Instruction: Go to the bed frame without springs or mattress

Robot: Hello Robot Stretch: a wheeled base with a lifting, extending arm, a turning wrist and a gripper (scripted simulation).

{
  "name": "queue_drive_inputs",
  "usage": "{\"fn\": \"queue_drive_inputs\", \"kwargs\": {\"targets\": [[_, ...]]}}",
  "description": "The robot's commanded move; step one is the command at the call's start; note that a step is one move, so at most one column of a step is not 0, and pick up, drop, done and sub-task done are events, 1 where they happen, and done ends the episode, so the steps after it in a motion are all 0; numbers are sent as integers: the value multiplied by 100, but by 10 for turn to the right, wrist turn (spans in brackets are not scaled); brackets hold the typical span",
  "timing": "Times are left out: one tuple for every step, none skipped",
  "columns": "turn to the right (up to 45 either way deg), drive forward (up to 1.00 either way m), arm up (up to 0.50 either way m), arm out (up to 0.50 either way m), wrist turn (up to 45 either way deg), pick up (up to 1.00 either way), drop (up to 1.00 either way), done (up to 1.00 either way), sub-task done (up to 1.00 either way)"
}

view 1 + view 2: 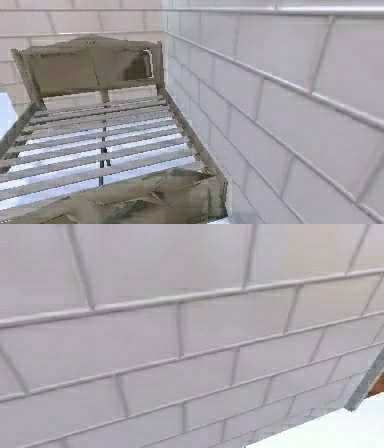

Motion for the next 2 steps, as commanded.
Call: {"fn": "queue_drive_inputs", "kwargs": {"targets": [[-270, 0, 0, 0, 0, 0, 0, 0, 0], [0, 0, 0, 0, 0, 0, 0, 100, 0]]}}
